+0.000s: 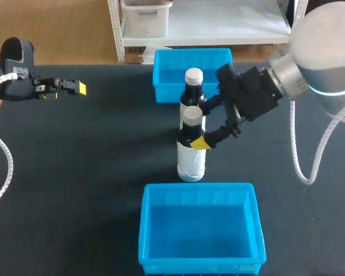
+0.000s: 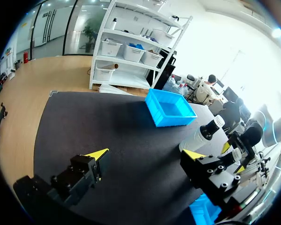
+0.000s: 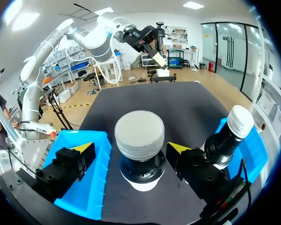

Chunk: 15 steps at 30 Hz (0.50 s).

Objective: Pick up the bottle, and place it in the far bin if it is heavy, or in the near bin if it is light.

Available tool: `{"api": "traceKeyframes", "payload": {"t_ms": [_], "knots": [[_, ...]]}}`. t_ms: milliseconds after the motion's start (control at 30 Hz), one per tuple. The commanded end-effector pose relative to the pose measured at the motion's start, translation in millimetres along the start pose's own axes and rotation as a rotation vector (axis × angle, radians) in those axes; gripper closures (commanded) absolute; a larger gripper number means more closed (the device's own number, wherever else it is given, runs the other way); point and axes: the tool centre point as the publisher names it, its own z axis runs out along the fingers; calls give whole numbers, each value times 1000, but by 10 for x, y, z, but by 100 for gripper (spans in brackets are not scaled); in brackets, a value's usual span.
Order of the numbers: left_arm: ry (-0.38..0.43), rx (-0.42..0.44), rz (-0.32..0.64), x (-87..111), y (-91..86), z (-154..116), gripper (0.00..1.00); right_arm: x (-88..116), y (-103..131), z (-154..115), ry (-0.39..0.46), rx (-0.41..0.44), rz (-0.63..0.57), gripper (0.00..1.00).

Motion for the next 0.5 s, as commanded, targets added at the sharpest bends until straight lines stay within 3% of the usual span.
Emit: {"api": "traceKeyframes", "payload": {"t_ms": [33,200,500], "knots": [[0,0,0,0,0,0,0,-21,-23,46,2,1,4,0],[0,0,0,0,0,0,0,-19,-41,62,2,4,10,2],[0,0,0,0,0,0,0,-8,-63,65,-2,6,17,21]]}}
